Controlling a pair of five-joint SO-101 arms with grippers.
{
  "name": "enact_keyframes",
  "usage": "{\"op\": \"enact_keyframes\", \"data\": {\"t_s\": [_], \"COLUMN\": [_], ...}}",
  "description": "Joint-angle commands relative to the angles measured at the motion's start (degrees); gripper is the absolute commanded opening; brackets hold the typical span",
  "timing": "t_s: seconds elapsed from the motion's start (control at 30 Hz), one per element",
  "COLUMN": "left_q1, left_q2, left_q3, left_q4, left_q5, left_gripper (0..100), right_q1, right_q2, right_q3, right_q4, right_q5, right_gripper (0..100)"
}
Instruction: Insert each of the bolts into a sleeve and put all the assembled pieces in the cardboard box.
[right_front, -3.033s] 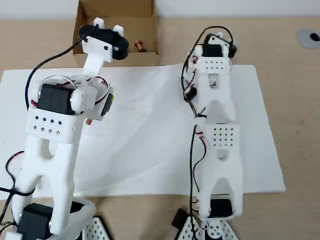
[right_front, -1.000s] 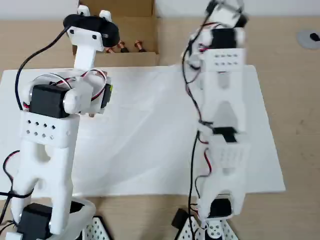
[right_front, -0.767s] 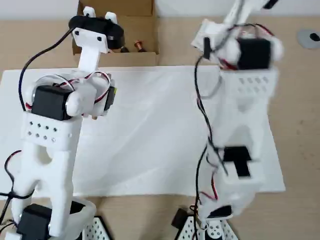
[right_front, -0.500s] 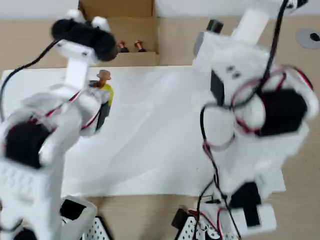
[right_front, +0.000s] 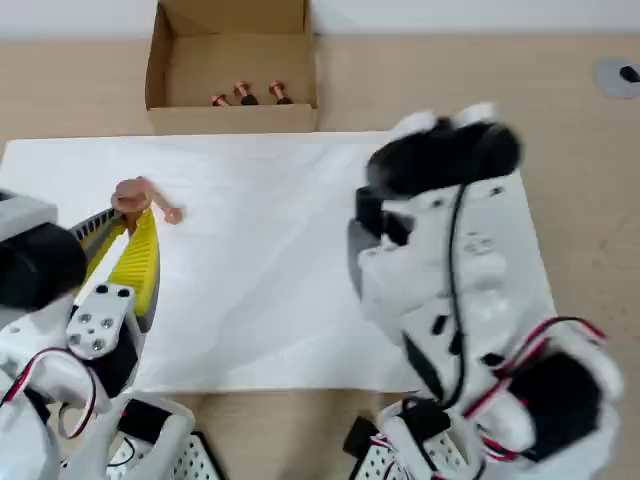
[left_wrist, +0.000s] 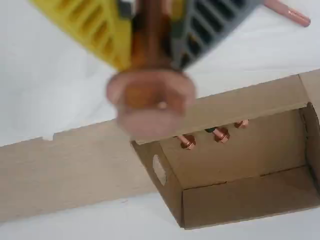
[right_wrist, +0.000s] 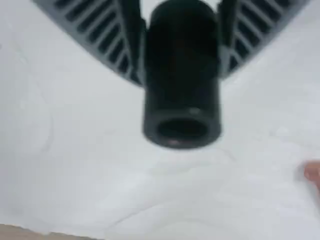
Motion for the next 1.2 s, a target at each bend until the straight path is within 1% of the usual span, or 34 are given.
{"op": "enact_keyframes", "data": {"t_s": [0.0,0.1,0.13,0.23,0.33,0.47,0.6,0.7,0.8,0.9,1.03,1.17], "left_q1": [0.6,0.7,0.7,0.8,0.8,0.8,0.9,2.1,5.3,7.1,7.2,7.1], "left_q2": [0.0,0.8,1.3,1.4,1.5,1.7,1.5,1.4,1.4,1.7,1.8,1.8], "left_q3": [-0.2,0.1,0.8,2.8,5.1,7.8,10.6,12.7,14.1,13.9,15.5,19.1], "left_q4": [-0.4,-1.4,-2.6,-7.7,-13.6,-19.0,-19.4,-19.6,-19.6,-19.8,-23.8,-28.6], "left_q5": [0.6,0.9,2.3,10.3,18.0,24.1,31.0,32.3,32.4,32.3,31.7,28.7], "left_gripper": [1,1,1,1,1,1,1,1,1,1,1,1], "right_q1": [-3.5,-6.5,-7.7,-11.8,-16.4,-19.7,-20.0,-20.0,-20.0,-20.0,-20.1,-20.7], "right_q2": [-5.1,-8.9,-10.3,-14.3,-18.2,-22.0,-24.0,-24.3,-24.1,-23.9,-24.0,-24.2], "right_q3": [15.3,25.7,28.9,38.3,45.2,48.1,48.2,47.9,46.9,46.1,46.1,46.0], "right_q4": [-10.2,-20.0,-23.6,-34.7,-43.1,-48.0,-51.0,-51.6,-51.3,-51.3,-51.2,-51.2], "right_q5": [3.3,5.3,5.7,7.6,8.3,8.1,7.9,7.3,3.7,2.2,2.1,2.1], "right_gripper": [1.0,1.0,1.0,1.0,1.0,1.0,1.0,1.0,1.0,1.0,1.0,1.0]}}
